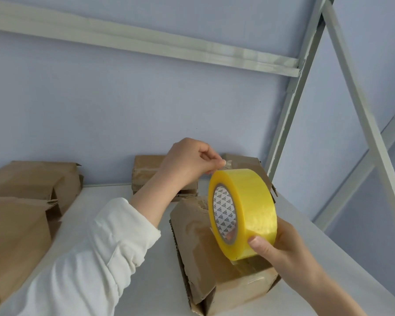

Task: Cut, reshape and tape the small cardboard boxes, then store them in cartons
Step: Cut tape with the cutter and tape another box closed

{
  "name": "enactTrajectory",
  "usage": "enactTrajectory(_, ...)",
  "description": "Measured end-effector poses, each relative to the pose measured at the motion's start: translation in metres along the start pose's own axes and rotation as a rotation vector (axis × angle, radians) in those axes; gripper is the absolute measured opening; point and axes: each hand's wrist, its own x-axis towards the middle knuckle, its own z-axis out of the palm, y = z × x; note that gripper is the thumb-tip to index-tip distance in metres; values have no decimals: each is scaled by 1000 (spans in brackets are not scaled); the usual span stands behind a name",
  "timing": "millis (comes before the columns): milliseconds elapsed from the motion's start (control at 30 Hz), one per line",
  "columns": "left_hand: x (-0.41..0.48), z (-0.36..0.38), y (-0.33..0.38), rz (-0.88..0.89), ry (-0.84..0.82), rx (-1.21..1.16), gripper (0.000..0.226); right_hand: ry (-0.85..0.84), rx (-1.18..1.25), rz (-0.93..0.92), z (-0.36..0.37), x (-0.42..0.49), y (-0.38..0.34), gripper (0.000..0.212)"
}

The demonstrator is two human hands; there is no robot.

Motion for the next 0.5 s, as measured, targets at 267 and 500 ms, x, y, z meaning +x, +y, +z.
enactTrajectory(267,5,13,-1,-19,115,202,15,192,100,66,8,5,-19,69)
enactTrajectory(500,16,36,-50,-224,-21,121,25,59,56,183,-6,20,-24,51)
